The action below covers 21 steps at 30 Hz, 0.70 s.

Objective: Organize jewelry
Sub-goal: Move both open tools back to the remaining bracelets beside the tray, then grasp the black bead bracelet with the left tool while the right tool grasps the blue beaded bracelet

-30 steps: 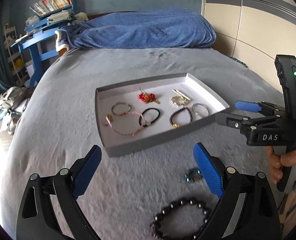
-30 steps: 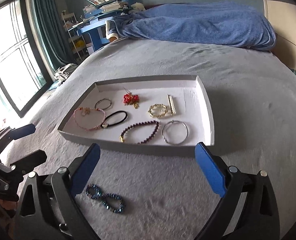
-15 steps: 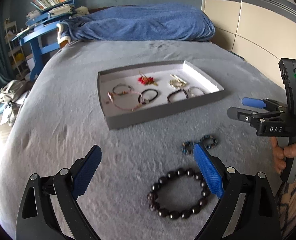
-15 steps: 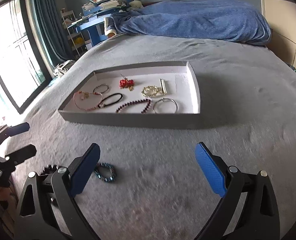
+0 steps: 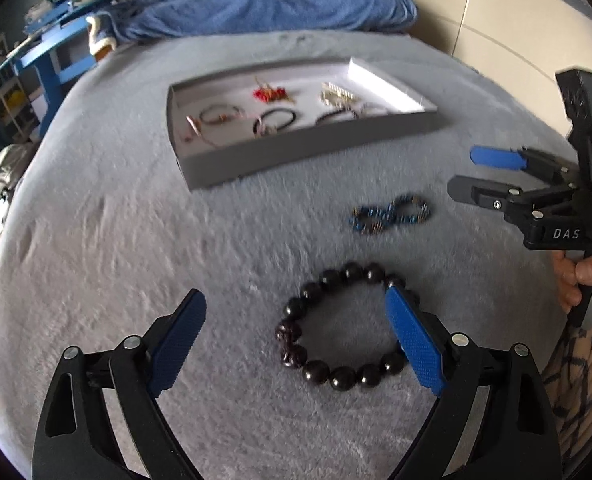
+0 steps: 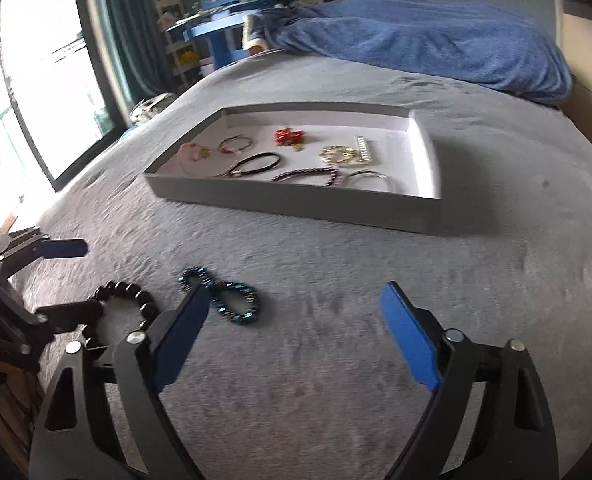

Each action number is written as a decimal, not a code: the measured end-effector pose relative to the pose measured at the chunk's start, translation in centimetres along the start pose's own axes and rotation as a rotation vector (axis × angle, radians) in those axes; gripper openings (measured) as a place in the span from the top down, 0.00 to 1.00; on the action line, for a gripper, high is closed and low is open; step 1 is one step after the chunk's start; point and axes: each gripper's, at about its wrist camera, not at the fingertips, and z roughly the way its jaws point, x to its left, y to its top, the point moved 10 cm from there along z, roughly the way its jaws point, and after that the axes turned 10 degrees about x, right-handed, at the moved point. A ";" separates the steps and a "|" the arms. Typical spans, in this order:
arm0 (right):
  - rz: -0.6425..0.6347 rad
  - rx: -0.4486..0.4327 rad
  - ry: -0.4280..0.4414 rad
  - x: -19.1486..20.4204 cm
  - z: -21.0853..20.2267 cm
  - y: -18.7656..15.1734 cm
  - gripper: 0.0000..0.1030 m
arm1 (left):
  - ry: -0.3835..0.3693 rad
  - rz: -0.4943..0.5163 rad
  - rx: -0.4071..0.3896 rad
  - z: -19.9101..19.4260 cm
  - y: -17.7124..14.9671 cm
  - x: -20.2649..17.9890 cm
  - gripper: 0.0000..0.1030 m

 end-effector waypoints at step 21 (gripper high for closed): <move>-0.100 0.105 -0.003 3.6 5.0 -0.4 0.35 | 0.031 0.007 0.096 2.8 -0.8 0.3 0.36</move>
